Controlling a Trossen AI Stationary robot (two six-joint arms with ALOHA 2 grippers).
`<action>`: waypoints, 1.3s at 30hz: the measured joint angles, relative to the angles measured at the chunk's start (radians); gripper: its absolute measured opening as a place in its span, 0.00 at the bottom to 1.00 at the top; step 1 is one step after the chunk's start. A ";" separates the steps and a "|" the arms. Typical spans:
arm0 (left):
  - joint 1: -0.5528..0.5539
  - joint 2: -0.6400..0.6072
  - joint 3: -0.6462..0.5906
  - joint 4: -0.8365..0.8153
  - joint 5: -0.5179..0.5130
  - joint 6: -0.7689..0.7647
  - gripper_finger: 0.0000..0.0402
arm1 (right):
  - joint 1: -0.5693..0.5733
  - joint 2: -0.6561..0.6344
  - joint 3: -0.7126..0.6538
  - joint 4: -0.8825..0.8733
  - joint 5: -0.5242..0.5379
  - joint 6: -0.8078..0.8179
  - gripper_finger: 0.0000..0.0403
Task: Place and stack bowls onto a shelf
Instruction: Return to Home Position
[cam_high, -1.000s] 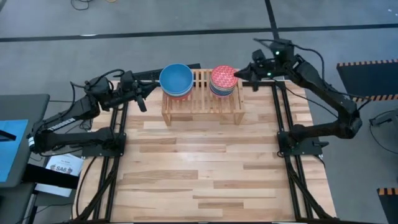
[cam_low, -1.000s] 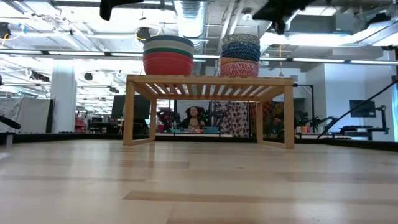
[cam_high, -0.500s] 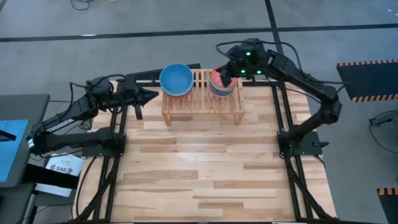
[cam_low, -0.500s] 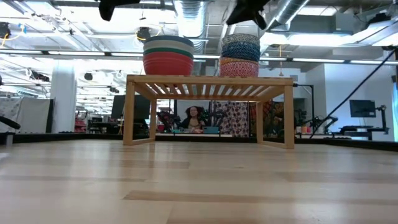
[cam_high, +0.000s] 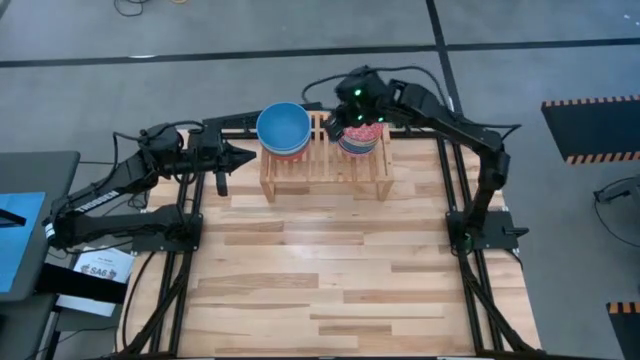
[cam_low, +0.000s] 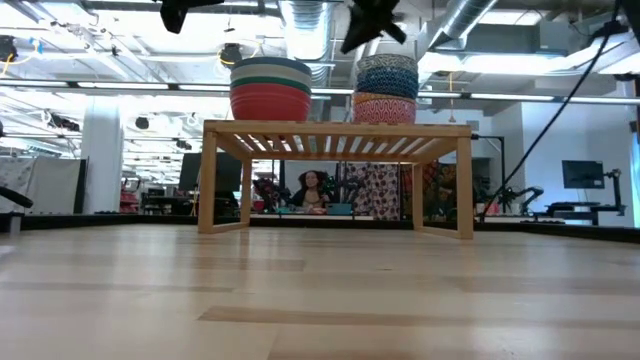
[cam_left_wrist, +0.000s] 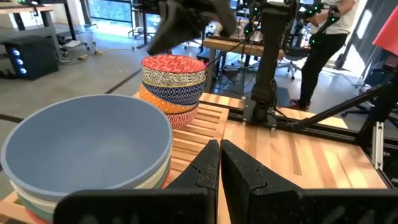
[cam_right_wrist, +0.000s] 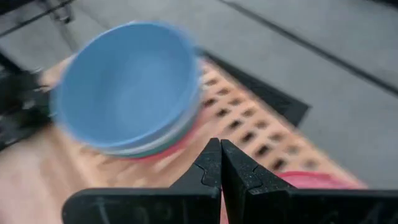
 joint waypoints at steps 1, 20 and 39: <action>0.000 0.000 0.000 0.000 0.000 0.000 0.00 | 0.011 0.009 0.006 0.002 -0.010 0.009 0.05; 0.000 0.000 0.000 -0.004 -0.011 -0.002 0.00 | 0.218 -0.121 -0.134 -0.352 0.036 0.059 0.09; -0.028 0.008 -0.001 0.021 -0.059 -0.105 0.00 | 0.288 -0.584 -0.661 0.069 0.033 0.091 0.06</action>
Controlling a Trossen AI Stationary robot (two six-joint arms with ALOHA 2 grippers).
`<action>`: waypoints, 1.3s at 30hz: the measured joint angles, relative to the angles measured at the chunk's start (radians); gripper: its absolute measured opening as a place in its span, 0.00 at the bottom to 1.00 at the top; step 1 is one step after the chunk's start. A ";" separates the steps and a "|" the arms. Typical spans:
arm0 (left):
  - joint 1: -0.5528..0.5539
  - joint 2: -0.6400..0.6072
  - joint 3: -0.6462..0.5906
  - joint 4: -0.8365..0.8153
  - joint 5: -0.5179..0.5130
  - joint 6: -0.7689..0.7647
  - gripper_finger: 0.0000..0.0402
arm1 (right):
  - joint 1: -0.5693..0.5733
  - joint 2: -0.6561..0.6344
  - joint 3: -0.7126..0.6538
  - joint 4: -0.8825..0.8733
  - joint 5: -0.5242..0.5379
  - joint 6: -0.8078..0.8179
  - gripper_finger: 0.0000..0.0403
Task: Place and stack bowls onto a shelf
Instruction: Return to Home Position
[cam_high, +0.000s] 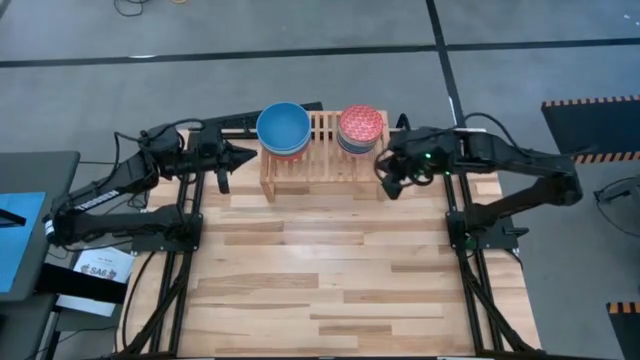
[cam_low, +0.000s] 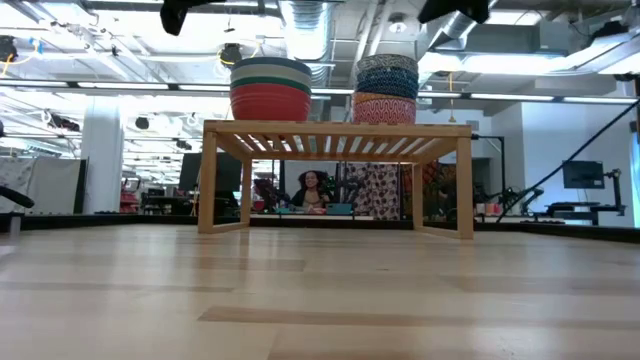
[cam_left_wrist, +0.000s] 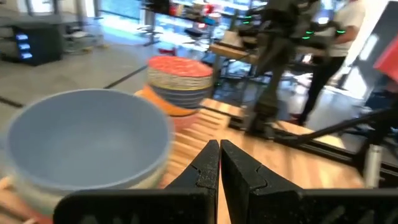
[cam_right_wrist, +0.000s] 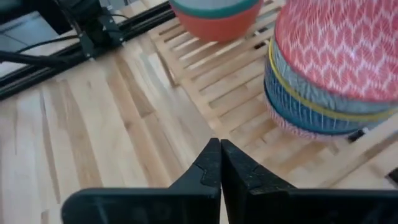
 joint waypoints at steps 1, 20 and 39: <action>-0.020 -0.001 0.000 0.005 0.001 -0.004 0.00 | -0.003 -0.020 -0.022 0.005 -0.005 0.001 0.05; -0.407 -0.039 -0.300 0.380 -0.349 -0.098 0.00 | -0.062 -0.158 -0.167 0.138 -0.212 -0.115 0.05; -0.520 -0.350 -0.664 0.590 -0.305 -0.097 0.00 | -0.033 -0.145 -0.167 0.078 -0.239 -0.019 0.06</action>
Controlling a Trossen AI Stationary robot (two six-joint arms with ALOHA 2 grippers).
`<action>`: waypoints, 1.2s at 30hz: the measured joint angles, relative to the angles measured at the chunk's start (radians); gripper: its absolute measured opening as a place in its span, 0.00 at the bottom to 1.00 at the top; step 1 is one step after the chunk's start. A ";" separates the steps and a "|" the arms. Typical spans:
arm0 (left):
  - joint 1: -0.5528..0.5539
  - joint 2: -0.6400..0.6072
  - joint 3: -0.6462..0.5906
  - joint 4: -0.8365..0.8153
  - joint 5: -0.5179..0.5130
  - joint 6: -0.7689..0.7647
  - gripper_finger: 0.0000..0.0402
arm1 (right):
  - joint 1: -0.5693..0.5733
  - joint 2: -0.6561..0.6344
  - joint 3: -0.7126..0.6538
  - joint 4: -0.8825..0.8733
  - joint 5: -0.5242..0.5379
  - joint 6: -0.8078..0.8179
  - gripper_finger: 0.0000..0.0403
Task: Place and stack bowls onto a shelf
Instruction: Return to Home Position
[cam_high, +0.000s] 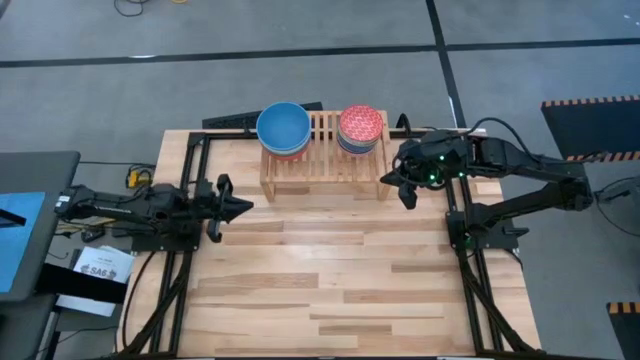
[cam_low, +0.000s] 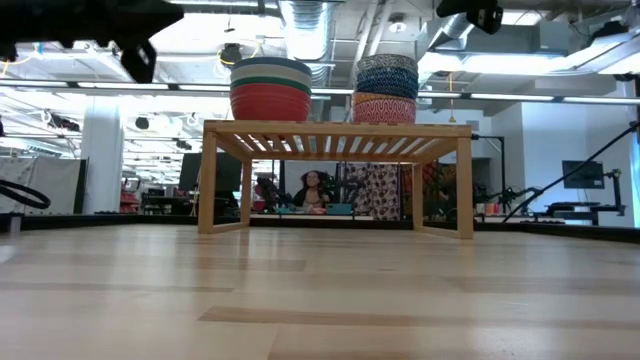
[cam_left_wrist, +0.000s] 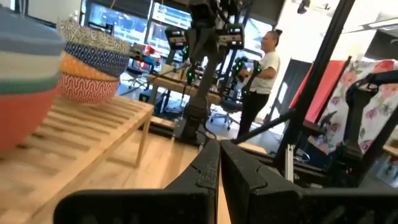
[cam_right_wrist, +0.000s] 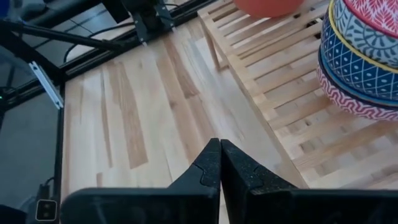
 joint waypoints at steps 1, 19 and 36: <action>0.000 -0.035 -0.014 -0.022 0.001 0.000 0.00 | 0.000 0.001 0.000 0.000 0.000 0.005 0.06; 0.004 -0.371 -0.173 -0.132 0.089 0.033 0.00 | 0.004 0.001 0.000 0.000 -0.023 0.072 0.06; 0.082 -0.367 -0.207 -0.235 0.143 -0.122 0.00 | 0.103 -0.057 -0.126 0.021 -0.046 0.112 0.05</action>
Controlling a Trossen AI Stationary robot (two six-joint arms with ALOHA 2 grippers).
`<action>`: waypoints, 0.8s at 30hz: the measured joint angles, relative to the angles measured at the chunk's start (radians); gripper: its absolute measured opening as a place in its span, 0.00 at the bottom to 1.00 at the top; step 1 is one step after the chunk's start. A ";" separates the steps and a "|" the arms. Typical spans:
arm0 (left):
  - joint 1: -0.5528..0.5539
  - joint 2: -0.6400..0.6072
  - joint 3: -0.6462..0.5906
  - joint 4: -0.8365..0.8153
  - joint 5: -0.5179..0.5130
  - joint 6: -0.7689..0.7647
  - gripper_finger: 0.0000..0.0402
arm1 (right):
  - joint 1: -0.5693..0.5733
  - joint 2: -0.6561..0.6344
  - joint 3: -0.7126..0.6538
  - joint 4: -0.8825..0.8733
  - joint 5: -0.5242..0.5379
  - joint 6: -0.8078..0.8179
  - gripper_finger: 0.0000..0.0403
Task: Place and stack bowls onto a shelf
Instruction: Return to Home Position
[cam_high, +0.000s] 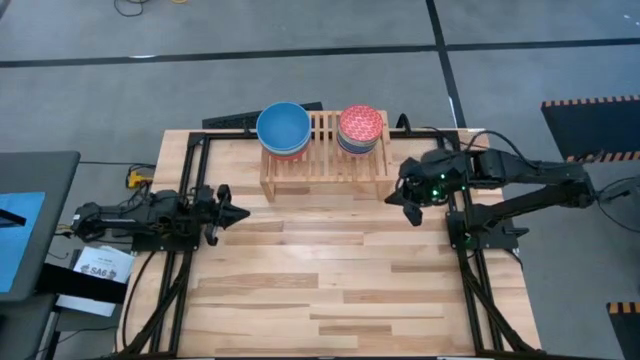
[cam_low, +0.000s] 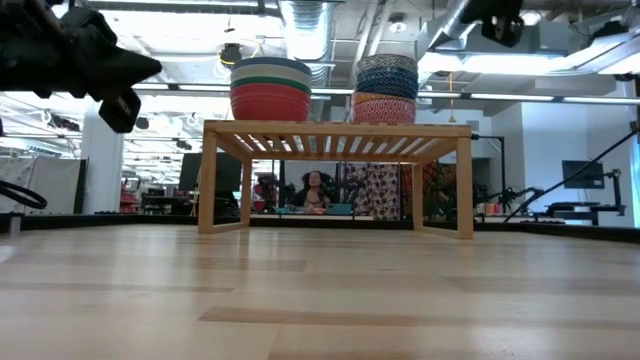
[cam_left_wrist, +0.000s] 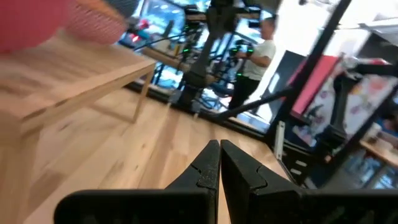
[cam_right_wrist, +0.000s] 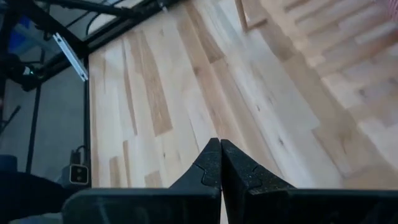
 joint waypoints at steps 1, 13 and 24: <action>0.000 0.000 0.000 -0.008 -0.013 -0.021 0.00 | 0.004 -0.018 -0.028 0.010 0.000 0.011 0.05; 0.000 0.000 -0.002 -0.059 -0.022 -0.051 0.00 | 0.062 -0.344 -0.380 0.328 0.042 -0.044 0.05; 0.000 0.004 -0.002 -0.106 -0.019 -0.051 0.00 | 0.103 -0.687 -0.738 0.528 0.054 -0.138 0.05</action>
